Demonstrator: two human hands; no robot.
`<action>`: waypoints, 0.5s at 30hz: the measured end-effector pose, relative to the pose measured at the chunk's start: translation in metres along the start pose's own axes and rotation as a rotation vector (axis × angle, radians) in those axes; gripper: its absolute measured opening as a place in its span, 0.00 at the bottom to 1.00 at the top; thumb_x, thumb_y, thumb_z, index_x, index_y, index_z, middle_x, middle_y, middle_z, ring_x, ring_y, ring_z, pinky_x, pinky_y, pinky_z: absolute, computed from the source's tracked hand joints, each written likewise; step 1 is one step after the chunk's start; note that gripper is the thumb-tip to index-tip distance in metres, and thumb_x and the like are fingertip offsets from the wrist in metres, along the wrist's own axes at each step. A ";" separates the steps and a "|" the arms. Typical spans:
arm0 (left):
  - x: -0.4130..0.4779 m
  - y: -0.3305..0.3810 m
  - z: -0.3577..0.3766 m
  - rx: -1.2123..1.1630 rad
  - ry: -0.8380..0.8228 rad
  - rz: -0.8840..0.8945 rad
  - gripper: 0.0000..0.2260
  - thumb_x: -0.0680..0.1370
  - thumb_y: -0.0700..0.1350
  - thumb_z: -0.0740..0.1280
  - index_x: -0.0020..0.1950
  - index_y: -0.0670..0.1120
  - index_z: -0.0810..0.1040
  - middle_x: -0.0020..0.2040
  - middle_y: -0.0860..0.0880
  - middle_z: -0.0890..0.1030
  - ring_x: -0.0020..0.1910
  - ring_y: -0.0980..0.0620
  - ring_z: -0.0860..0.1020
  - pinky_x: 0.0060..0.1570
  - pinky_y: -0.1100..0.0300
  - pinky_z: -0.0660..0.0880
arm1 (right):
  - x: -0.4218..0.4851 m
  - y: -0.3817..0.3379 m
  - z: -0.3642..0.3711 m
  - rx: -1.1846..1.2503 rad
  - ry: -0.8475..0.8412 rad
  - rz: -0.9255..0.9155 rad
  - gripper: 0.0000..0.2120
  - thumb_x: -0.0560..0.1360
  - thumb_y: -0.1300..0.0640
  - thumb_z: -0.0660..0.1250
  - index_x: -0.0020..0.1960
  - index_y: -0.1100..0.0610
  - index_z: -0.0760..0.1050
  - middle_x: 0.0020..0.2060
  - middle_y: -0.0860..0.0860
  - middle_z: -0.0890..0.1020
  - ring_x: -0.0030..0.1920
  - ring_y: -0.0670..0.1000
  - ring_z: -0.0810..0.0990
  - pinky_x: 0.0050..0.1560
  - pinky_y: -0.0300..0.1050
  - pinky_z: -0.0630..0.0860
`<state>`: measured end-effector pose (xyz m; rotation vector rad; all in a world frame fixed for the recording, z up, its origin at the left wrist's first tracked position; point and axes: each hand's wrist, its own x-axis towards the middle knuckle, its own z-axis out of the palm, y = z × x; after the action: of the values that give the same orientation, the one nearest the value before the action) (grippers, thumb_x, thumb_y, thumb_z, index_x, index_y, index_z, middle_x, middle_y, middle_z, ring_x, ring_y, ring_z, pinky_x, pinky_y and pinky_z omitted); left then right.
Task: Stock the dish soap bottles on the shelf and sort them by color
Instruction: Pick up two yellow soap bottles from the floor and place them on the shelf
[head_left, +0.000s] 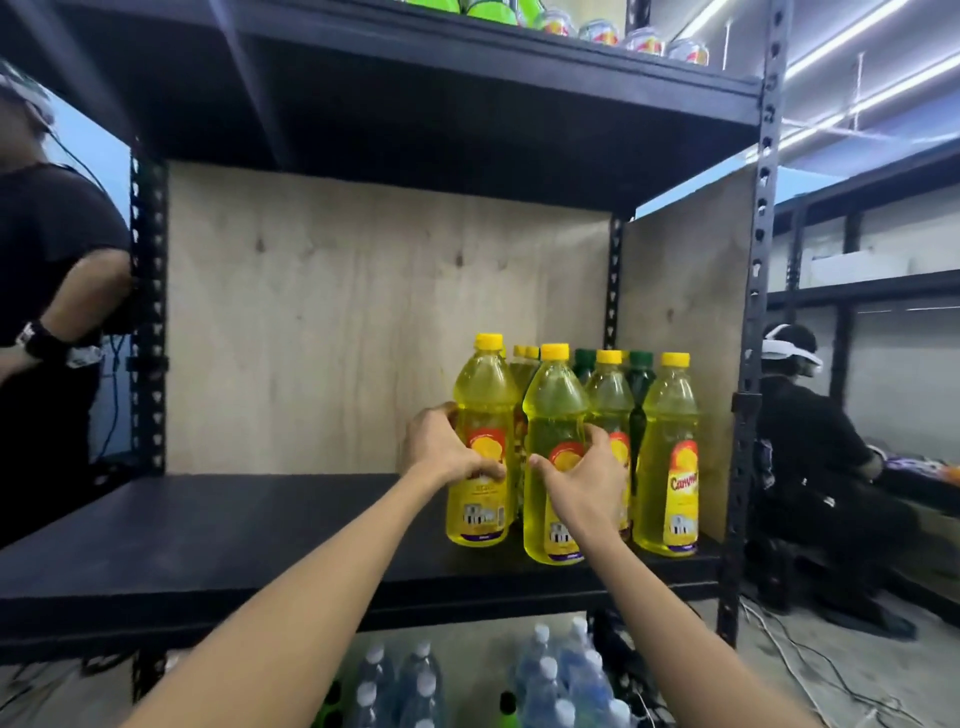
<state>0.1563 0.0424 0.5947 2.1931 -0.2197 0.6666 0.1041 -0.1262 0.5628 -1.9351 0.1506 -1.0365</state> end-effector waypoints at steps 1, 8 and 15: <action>0.003 -0.003 0.003 0.003 -0.017 -0.003 0.48 0.47 0.62 0.84 0.65 0.50 0.77 0.58 0.50 0.83 0.56 0.48 0.81 0.52 0.51 0.81 | 0.003 0.002 0.003 -0.007 -0.001 0.003 0.41 0.68 0.47 0.78 0.75 0.58 0.65 0.65 0.55 0.78 0.64 0.56 0.76 0.61 0.49 0.74; 0.011 -0.025 0.017 -0.038 -0.071 -0.014 0.47 0.51 0.62 0.83 0.67 0.51 0.74 0.61 0.51 0.81 0.58 0.48 0.80 0.46 0.59 0.75 | 0.014 0.013 0.008 0.021 -0.015 -0.001 0.41 0.68 0.47 0.78 0.74 0.59 0.64 0.67 0.56 0.75 0.69 0.58 0.72 0.64 0.53 0.73; -0.017 -0.053 0.037 -0.134 -0.177 -0.057 0.48 0.54 0.59 0.83 0.69 0.52 0.68 0.61 0.51 0.79 0.56 0.53 0.78 0.51 0.59 0.77 | 0.002 0.014 -0.005 0.014 -0.079 -0.014 0.45 0.67 0.47 0.79 0.76 0.56 0.61 0.71 0.56 0.70 0.70 0.56 0.70 0.67 0.54 0.73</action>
<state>0.1757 0.0478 0.5304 2.1210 -0.2836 0.4144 0.1057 -0.1387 0.5548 -1.9631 0.0857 -0.9660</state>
